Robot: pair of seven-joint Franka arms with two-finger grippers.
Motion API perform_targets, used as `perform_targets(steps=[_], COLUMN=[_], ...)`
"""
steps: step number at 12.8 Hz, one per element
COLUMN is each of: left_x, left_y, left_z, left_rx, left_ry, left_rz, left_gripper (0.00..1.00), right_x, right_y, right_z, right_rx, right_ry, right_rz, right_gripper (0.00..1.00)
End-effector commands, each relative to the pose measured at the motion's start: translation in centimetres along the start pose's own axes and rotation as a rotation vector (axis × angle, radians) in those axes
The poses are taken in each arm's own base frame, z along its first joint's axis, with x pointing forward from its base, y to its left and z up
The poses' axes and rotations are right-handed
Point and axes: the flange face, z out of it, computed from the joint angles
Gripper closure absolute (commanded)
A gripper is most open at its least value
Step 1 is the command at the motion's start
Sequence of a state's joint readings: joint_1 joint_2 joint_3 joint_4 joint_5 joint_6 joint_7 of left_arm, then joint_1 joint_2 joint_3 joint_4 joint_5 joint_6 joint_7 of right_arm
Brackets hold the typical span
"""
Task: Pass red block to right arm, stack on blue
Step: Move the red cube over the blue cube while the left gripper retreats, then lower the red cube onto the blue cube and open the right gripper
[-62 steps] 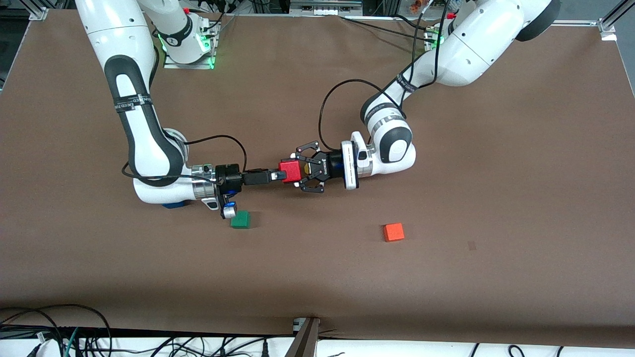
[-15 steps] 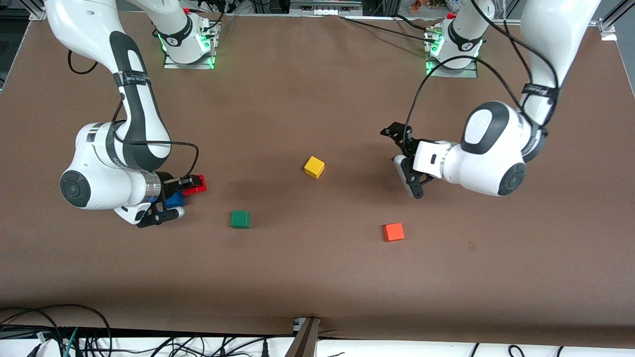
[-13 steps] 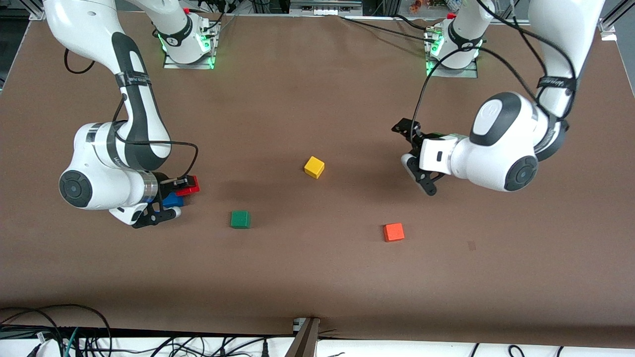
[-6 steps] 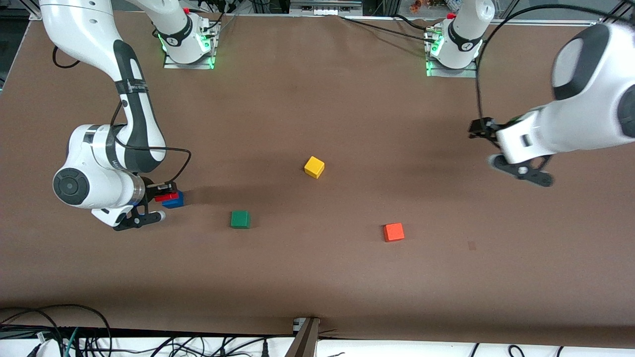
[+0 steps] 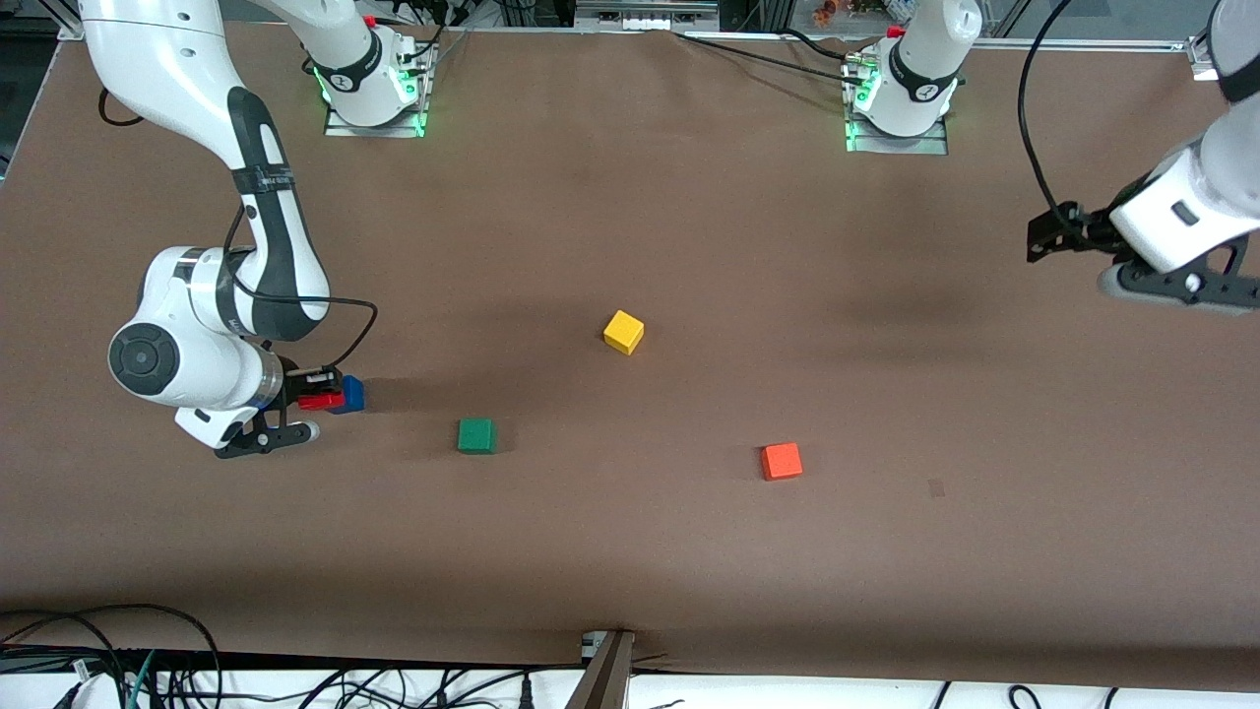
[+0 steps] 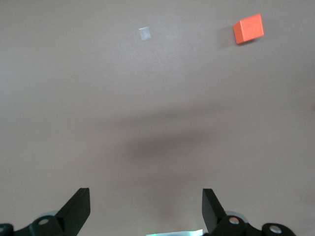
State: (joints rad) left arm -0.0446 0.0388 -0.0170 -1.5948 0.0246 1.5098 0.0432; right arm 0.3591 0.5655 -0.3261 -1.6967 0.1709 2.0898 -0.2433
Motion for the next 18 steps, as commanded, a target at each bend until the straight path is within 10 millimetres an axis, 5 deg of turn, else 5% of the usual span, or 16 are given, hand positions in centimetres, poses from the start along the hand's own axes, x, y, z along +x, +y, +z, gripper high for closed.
perform_targets(steps=[1, 7, 18], left_x=[-2.7, -0.4, -1.2], left_y=[0.6, 0.0, 0.5], left_z=[-1.2, -2.2, -2.9], left_rx=[0.030, -0.004, -0.004], left_ry=[0.043, 0.096, 0.072], left_rz=[-0.079, -0.128, -0.061], left_gripper=[0.00, 0.00, 0.00], right_x=[-1.4, -2.6, -3.6], right_y=[-0.2, -0.6, -0.9], right_z=[-0.5, 0.3, 1.5], right_rx=[-0.013, -0.017, -0.020], right_ry=[0.022, 0.068, 0.089], right_rz=[-0.002, 0.006, 0.009], right_gripper=[0.81, 0.81, 0.81])
